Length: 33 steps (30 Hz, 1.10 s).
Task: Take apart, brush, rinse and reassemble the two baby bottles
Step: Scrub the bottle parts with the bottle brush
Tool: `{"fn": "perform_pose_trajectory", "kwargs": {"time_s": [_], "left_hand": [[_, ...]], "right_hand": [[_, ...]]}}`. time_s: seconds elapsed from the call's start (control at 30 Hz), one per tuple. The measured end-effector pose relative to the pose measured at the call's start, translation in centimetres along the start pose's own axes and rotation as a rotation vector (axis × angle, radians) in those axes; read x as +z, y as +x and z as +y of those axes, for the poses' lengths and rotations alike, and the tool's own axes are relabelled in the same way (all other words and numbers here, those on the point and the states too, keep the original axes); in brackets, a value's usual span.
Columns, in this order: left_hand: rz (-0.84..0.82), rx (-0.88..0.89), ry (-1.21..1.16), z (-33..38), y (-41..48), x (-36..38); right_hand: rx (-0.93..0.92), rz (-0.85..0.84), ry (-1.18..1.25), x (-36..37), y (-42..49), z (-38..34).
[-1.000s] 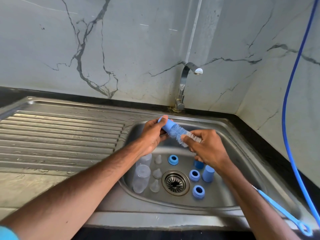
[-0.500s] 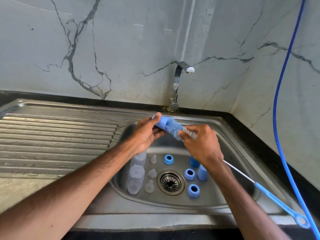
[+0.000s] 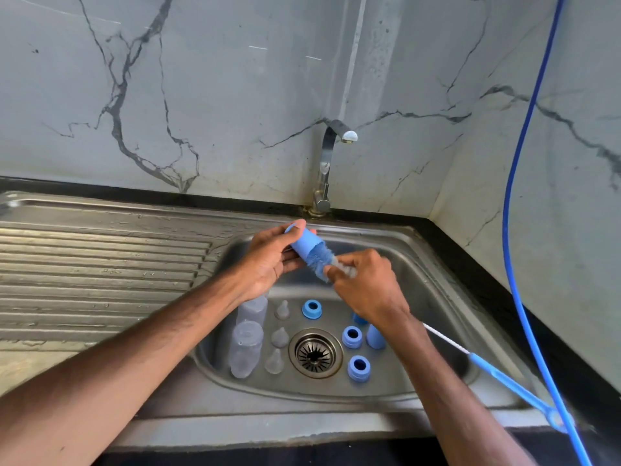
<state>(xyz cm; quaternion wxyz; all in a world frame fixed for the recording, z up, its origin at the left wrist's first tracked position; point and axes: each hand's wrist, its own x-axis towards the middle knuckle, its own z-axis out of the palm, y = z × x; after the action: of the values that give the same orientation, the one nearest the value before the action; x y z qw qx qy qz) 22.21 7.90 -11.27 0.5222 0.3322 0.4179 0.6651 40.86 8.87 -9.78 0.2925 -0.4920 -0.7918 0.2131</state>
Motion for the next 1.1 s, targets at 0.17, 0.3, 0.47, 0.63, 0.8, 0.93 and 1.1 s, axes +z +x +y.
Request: {"fn": "perform_pose_trajectory", "kwargs": {"time_s": [0.17, 0.3, 0.47, 0.63, 0.8, 0.93, 1.1], "left_hand": [[0.058, 0.025, -0.051, 0.2, -0.2, -0.8], [-0.026, -0.04, -0.05, -0.4, -0.5, 0.4], [0.043, 0.015, 0.027, 0.0, -0.3, -1.0], [0.04, -0.004, -0.032, 0.1, -0.2, -1.1], [0.011, 0.014, 0.007, -0.3, -0.4, 0.1], [0.131, 0.027, -0.087, 0.1, 0.1, -1.2], [0.036, 0.013, -0.057, -0.2, 0.0, 0.3]], "right_hand": [[-0.15, -0.008, 0.103, -0.2, 0.5, -0.4], [-0.033, 0.109, 0.053, -0.7, 1.0, 1.0], [-0.102, -0.055, 0.011, 0.1, 0.4, 0.9], [-0.134, 0.053, 0.1, -0.1, 0.9, 1.0], [-0.034, 0.095, 0.004, 0.3, 1.0, 2.0], [-0.184, 0.006, 0.051, 1.1, 0.3, 1.1], [-0.021, 0.125, 0.086, 0.0, 0.6, 1.8]]}}
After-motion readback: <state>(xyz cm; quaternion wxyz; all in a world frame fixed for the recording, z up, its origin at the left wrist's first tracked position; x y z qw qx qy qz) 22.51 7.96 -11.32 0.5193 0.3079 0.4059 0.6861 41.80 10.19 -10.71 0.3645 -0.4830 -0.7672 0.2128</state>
